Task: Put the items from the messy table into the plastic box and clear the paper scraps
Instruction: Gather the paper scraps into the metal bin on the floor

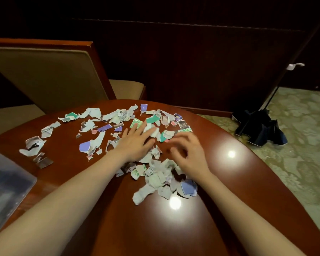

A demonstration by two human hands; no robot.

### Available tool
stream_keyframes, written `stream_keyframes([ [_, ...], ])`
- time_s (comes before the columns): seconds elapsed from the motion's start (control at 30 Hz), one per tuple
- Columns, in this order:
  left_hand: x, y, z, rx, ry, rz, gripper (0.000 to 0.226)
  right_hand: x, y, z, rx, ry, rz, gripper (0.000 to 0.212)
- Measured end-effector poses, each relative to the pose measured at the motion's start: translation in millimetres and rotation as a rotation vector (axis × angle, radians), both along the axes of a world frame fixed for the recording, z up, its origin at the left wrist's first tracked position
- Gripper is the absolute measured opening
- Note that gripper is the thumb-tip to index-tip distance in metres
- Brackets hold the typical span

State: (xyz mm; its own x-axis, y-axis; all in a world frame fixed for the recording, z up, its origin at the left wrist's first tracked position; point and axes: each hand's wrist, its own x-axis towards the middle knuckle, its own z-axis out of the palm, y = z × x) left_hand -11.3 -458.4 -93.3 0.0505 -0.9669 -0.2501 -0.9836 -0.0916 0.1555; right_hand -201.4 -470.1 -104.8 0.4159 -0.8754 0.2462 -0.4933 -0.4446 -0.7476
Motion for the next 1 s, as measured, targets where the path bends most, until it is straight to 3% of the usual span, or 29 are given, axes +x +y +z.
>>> stream_keyframes([
  [0.07, 0, 16, -6, 0.004, -0.008, -0.039, 0.052, 4, -23, 0, -0.028, -0.042, -0.204, 0.025],
  [0.13, -3, 35, -7, -0.002, -0.008, -0.12, 0.051, 9, -47, 1, 0.041, -0.003, -0.279, 0.03],
  [0.23, -6, 65, -4, 0.019, 0.045, -0.276, 0.05, 22, -75, 1, 0.134, 0.086, -0.25, 0.042],
  [0.37, 3, 83, 11, 0.034, 0.116, -0.421, 0.052, 51, -97, -2, 0.089, 0.284, -0.106, 0.05],
  [0.47, 23, 62, 21, -0.21, 0.176, -0.297, 0.063, 72, -102, -4, 0.056, 0.437, 0.028, 0.052],
  [0.53, 42, 35, 25, -0.374, 0.245, -0.1, 0.054, 81, -98, -5, 0.004, 0.546, 0.127, 0.052],
  [0.6, 63, 0, 25, -0.409, 0.221, 0.075, 0.043, 85, -89, -3, -0.061, 0.581, 0.247, 0.05],
  [0.7, 85, -45, 19, -0.299, 0.144, 0.2, 0.045, 84, -65, 1, -0.041, 0.451, 0.406, 0.042],
  [0.8, 89, -61, 2, -0.117, 0.126, 0.227, 0.049, 77, -47, 0, 0.109, 0.146, 0.464, 0.026],
  [0.93, 69, -48, -12, -0.079, 0.086, 0.1, 0.047, 76, -50, 0, 0.443, -0.512, 0.281, 0.022],
  [1.0, 58, -27, -15, -0.112, 0.093, -0.001, 0.046, 79, -56, -2, 0.492, -0.694, 0.111, 0.022],
])
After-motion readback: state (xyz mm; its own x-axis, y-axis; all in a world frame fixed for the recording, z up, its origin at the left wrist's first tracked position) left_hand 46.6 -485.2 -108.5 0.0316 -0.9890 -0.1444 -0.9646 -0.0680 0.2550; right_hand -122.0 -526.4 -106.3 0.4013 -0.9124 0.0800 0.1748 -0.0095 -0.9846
